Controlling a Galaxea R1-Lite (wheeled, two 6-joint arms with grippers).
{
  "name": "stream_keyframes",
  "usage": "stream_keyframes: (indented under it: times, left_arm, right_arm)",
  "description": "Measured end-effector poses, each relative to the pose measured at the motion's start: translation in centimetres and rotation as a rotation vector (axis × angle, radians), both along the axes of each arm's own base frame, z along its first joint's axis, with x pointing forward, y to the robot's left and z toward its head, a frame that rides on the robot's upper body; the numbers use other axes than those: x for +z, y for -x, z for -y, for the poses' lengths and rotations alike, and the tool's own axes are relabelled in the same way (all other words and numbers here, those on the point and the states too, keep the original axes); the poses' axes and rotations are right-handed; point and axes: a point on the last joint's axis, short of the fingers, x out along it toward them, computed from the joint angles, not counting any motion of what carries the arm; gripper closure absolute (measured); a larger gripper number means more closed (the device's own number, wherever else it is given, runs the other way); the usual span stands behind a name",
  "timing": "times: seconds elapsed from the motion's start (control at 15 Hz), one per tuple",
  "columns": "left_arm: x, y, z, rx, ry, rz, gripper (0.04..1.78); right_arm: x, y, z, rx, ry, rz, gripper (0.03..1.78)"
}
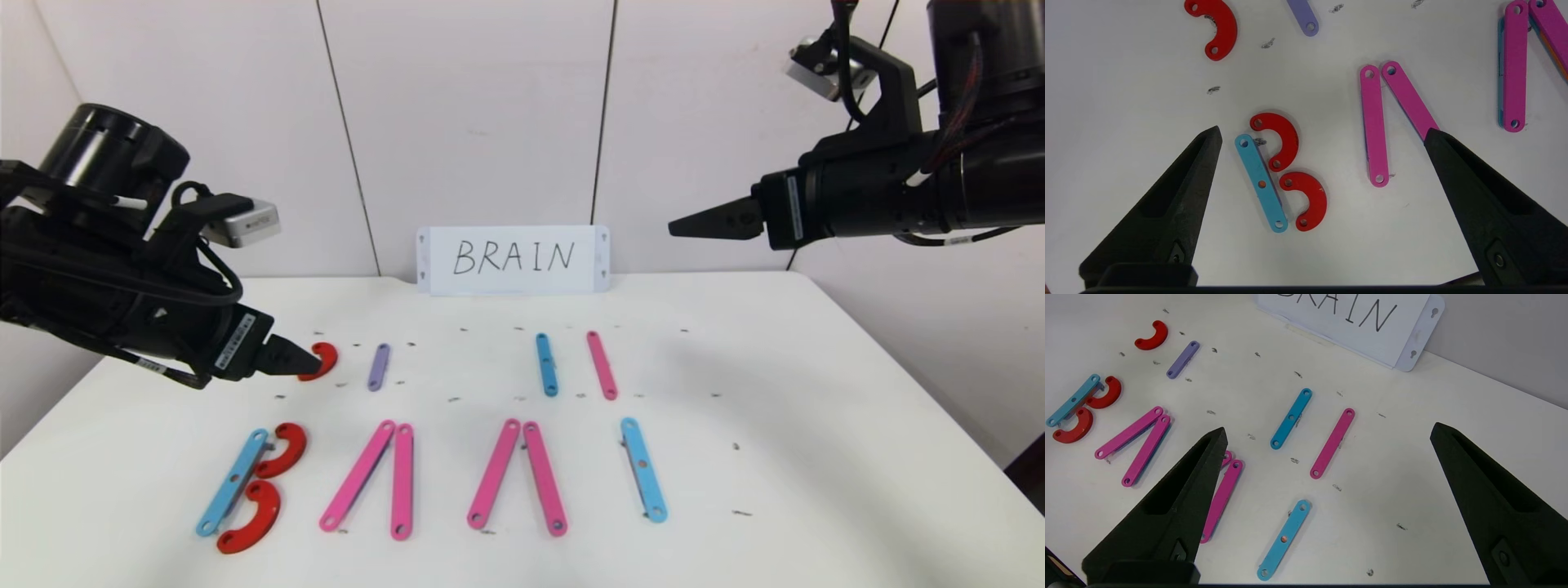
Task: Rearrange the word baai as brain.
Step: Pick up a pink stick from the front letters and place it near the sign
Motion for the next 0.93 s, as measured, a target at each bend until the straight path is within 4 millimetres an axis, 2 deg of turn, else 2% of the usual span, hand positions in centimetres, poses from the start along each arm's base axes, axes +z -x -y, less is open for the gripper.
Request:
stream_keyframes:
  times: [0.27, 0.67, 0.93]
  left_arm:
    - [-2.7, -0.7, 1.0, -0.030, -0.026, -0.102, 0.08]
    - [-6.4, -1.1, 1.3, -0.038, -0.058, -0.232, 0.08]
    - [-8.1, -1.4, 1.5, -0.036, -0.070, -0.289, 0.08]
  right_arm:
    - [-0.2, 0.0, -0.2, 0.005, 0.004, -0.008, 0.07]
    - [-0.4, 0.3, -0.5, 0.020, 0.007, -0.011, 0.07]
    - [-0.2, 0.5, -0.4, 0.019, 0.004, -0.005, 0.07]
